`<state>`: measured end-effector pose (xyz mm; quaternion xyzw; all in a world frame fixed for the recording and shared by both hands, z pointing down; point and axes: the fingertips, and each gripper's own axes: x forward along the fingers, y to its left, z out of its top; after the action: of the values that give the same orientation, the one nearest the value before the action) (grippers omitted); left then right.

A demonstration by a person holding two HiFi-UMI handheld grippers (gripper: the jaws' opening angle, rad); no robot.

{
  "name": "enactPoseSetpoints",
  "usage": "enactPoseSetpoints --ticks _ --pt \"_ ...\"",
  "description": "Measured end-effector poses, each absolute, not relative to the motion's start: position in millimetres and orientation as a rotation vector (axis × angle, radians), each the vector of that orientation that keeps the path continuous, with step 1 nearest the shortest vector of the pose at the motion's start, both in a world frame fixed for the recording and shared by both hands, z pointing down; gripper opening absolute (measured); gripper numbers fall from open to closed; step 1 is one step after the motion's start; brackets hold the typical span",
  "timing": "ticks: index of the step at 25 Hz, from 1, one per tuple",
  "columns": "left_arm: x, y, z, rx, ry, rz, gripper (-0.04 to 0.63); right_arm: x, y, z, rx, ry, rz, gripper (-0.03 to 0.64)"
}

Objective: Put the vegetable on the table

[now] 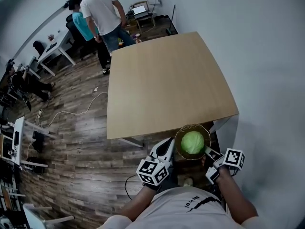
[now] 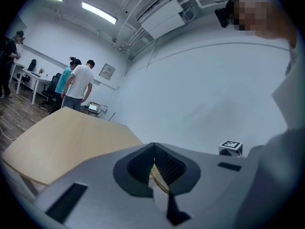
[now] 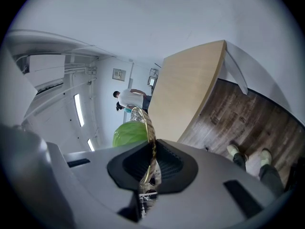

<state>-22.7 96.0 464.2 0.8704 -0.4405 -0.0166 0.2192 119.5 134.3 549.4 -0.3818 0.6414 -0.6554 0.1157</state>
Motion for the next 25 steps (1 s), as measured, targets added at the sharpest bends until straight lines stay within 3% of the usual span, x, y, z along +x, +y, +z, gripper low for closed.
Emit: enactPoseSetpoints --ticks 13,25 --pt "-82 -54 476 2.467 -1.112 -0.013 0.012 61 -1 571 -1.207 1.77 -1.889 0.029" --pt "-85 -154 500 2.445 -1.134 0.01 0.012 56 -109 610 -1.292 1.655 -1.918 0.029"
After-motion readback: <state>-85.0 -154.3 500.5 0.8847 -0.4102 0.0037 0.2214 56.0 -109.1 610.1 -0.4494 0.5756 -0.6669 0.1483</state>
